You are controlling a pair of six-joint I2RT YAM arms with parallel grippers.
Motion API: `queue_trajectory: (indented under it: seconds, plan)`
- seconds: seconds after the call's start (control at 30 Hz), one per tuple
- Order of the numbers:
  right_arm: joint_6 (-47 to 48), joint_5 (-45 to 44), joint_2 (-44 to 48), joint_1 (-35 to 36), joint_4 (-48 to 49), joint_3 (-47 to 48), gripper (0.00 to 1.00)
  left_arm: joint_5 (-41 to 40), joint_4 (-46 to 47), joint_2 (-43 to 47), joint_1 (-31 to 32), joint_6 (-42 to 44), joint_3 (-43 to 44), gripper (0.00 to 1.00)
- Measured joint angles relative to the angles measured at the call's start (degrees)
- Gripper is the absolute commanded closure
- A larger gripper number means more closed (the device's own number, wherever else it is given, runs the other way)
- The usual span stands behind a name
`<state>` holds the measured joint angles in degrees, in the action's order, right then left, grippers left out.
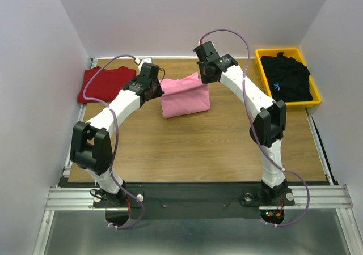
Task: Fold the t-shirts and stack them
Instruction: Fold the tshirt
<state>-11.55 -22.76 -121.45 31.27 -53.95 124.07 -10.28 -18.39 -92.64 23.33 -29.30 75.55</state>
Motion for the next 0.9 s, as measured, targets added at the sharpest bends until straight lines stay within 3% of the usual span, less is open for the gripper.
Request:
queue_trajectory:
  seconds: [0.9]
  plan:
    - [0.92, -0.81, -7.61, -1.36, 9.92, 3.74, 0.98, 0.81, 3.28, -10.54, -3.91, 4.07, 8.02, 1.00]
